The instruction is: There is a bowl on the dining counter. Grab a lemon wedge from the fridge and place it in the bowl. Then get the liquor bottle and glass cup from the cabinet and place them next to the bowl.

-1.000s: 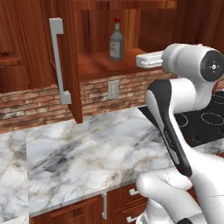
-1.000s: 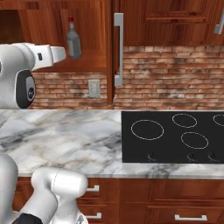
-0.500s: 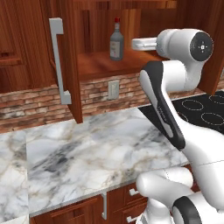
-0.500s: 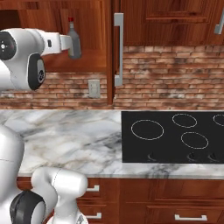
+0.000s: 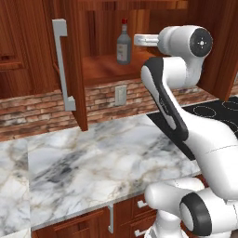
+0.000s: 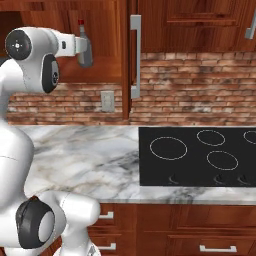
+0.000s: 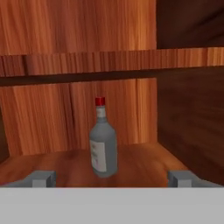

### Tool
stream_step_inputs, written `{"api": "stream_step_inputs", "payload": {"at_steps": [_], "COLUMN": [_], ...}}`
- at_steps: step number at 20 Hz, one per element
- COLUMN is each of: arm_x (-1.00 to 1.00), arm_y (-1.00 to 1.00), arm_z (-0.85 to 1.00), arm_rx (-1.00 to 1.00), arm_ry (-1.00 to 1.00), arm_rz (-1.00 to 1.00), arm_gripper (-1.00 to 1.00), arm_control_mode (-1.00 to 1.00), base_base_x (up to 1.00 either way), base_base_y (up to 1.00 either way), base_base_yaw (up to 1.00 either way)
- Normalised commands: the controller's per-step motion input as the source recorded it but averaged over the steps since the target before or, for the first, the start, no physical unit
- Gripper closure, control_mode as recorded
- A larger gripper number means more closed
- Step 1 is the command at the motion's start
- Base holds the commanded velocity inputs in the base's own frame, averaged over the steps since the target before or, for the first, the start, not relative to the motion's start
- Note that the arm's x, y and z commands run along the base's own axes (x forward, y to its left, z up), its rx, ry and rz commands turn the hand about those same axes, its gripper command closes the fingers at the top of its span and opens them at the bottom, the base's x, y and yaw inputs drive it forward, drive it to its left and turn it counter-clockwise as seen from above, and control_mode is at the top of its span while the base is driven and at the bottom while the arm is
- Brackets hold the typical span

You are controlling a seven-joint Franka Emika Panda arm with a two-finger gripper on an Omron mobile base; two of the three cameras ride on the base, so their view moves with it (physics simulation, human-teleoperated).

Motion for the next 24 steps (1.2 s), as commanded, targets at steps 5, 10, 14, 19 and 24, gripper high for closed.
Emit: {"api": "stream_step_inputs", "payload": {"at_steps": [5, 10, 14, 19, 24], "arm_x": [0.24, 0.21, 0.23, 0.19, 0.16], "arm_y": [0.04, 0.01, 0.03, 0.00, 0.05], "arm_z": [0.17, 0.06, 0.00, 0.00, -0.01], "arm_rx": [0.06, 0.01, 0.00, 0.00, 0.00], "arm_ry": [0.07, 0.18, 0.22, 0.12, 0.00], "arm_rz": [0.00, 0.00, 0.00, 0.00, 0.00], "arm_gripper": [-1.00, -1.00, -1.00, -1.00, -1.00], "arm_control_mode": [-1.00, -1.00, -1.00, -1.00, -1.00], "base_base_x": [0.00, 0.00, 0.00, 0.00, 0.00], "base_base_y": [0.00, 0.00, 0.00, 0.00, 0.00], "base_base_yaw": [0.00, 0.00, 0.00, 0.00, 0.00]}}
